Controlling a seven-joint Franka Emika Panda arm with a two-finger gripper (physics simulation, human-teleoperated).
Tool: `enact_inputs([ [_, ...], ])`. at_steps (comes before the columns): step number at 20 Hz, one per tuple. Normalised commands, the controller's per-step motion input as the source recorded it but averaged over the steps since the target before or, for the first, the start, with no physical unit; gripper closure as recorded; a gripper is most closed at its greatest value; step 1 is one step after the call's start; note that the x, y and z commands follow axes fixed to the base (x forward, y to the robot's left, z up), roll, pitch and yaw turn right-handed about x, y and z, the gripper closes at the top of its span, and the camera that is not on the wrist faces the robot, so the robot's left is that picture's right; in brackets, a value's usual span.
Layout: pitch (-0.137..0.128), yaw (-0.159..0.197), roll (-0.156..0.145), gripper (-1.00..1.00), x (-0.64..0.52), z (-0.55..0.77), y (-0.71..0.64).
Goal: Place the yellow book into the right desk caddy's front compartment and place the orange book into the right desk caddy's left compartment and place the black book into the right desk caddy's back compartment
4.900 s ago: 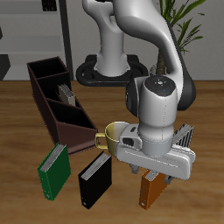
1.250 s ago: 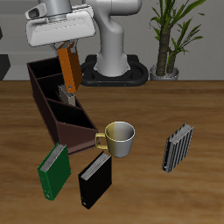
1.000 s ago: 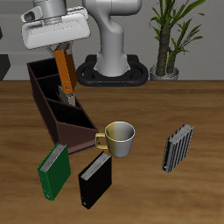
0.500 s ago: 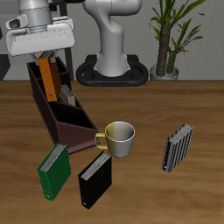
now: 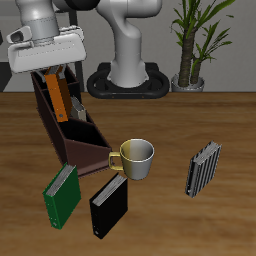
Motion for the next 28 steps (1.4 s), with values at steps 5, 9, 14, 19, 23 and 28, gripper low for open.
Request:
enact_inputs([
  [5,0.003,0.023,0.058,1.0,-0.07,-0.05,0.32],
  [9,0.002,0.011,0.037,1.0,0.03,-0.01,0.26],
  [14,0.025,-0.015,-0.014,1.0,0.1,-0.21,-0.04],
  [19,0.036,-0.028,-0.011,1.0,-0.02,-0.27,-0.09],
  [23,0.015,-0.006,-0.002,1.0,-0.05,-0.17,-0.06],
  [28,0.02,-0.012,-0.027,1.0,0.08,-0.14,-0.15],
])
